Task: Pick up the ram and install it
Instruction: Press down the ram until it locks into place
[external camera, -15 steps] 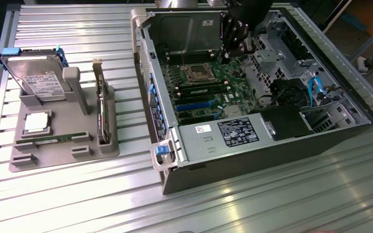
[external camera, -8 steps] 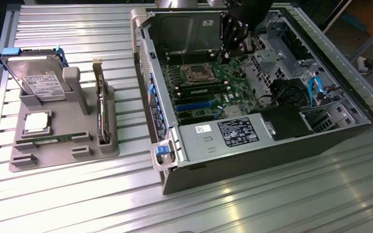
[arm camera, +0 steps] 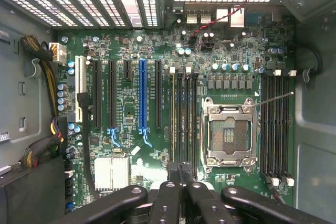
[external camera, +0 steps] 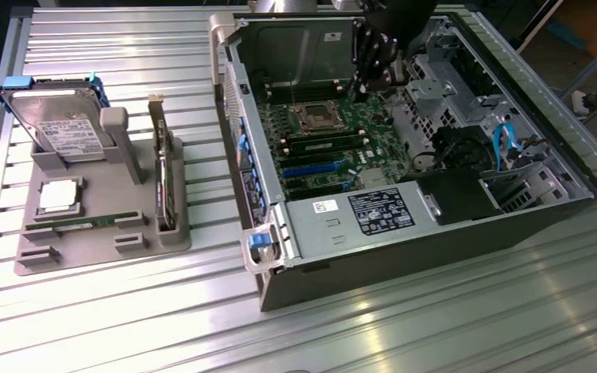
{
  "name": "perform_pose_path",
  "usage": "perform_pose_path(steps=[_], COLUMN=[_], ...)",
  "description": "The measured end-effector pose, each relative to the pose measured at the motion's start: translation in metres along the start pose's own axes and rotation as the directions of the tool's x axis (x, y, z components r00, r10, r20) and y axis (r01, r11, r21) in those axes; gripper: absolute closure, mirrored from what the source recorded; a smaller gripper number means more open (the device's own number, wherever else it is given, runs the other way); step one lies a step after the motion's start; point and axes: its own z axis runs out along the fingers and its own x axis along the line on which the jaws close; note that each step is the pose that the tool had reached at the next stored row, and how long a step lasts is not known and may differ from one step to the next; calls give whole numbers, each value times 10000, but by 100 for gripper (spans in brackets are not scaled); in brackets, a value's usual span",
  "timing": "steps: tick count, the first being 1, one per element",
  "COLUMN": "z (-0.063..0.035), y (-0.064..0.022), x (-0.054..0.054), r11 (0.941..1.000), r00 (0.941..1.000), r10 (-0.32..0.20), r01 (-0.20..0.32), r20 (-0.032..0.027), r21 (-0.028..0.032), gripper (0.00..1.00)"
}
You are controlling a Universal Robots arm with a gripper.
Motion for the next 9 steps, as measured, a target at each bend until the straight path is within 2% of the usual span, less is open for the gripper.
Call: perform_pose_path(steps=[4,9], z=[-2,-3], y=[-50,-160], x=[0,-1], r11=[10000,10000], r00=[10000,10000], r10=[1,1], r01=[-1,-1], r20=[-1,1], r21=[-1,0], gripper=[89,89])
